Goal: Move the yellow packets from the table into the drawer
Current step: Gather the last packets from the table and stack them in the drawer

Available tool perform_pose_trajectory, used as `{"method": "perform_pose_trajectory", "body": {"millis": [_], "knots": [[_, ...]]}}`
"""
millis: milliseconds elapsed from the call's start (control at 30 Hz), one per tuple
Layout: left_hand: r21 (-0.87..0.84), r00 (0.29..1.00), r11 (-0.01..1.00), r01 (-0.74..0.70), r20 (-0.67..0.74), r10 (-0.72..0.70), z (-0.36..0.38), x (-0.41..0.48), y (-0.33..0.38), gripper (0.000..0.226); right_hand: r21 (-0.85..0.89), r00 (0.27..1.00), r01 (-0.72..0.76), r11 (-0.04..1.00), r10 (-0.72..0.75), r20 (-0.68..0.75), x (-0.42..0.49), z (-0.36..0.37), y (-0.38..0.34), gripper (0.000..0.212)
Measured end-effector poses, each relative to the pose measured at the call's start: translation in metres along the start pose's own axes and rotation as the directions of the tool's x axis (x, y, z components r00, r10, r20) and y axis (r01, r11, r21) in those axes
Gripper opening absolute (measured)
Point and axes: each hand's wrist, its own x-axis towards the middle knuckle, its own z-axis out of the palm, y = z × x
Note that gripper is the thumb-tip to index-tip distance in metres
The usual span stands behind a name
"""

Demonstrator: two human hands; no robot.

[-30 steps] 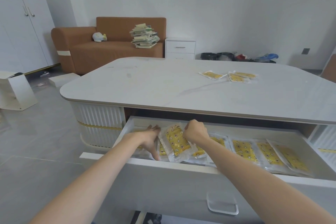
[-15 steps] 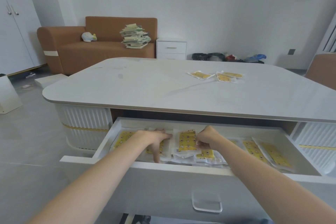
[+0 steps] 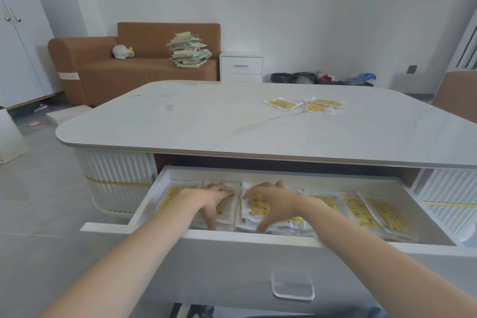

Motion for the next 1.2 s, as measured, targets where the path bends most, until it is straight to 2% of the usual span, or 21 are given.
{"method": "perform_pose_trajectory", "body": {"millis": [67,133,300,433,700,833,900,967,1067,1200], "knots": [[0.007,1.000,1.000,0.014,0.010,-0.014,0.002,0.000,0.002,0.111,-0.119,0.998,0.011,0.993,-0.004,0.058,0.002,0.003,0.000,0.083],[-0.005,1.000,1.000,0.017,0.006,-0.017,0.002,-0.002,0.004,0.110,-0.159,0.999,0.015,0.987,-0.009,0.038,0.005,0.004,-0.001,0.081],[-0.055,0.999,0.998,-0.008,-0.040,0.006,0.002,-0.005,0.002,0.105,-0.160,1.000,0.001,0.987,-0.005,-0.024,0.007,0.007,-0.010,0.056],[-0.077,0.999,0.997,-0.019,-0.048,0.015,0.004,-0.003,-0.001,0.104,-0.235,0.999,0.003,0.972,-0.015,-0.049,0.010,0.009,-0.016,0.046],[-0.090,0.997,0.995,-0.031,-0.071,0.024,0.003,-0.004,-0.003,0.111,-0.109,1.000,0.007,0.994,-0.010,-0.026,0.003,0.006,-0.009,0.060],[-0.171,0.992,0.982,-0.075,-0.114,0.056,0.000,-0.010,-0.005,0.109,0.024,0.994,0.035,0.999,-0.032,-0.105,-0.009,-0.002,-0.007,0.050],[-0.235,0.982,0.965,-0.114,-0.171,0.074,-0.005,-0.017,-0.002,0.103,0.109,0.984,0.051,0.993,-0.031,-0.177,-0.016,-0.009,-0.006,0.036],[-0.288,0.960,0.944,-0.159,-0.268,0.079,-0.010,-0.026,0.001,0.085,0.161,0.970,0.060,0.985,-0.019,-0.241,-0.024,-0.016,-0.006,0.026],[-0.354,0.917,0.913,-0.202,-0.395,0.050,-0.018,-0.039,0.006,0.059,0.181,0.944,0.089,0.979,-0.025,-0.330,-0.038,-0.028,-0.006,0.020],[-0.343,0.848,0.905,-0.252,-0.529,0.035,-0.032,-0.059,0.017,0.040,0.210,0.893,0.128,0.969,-0.020,-0.450,-0.054,-0.046,-0.007,0.014]]}}
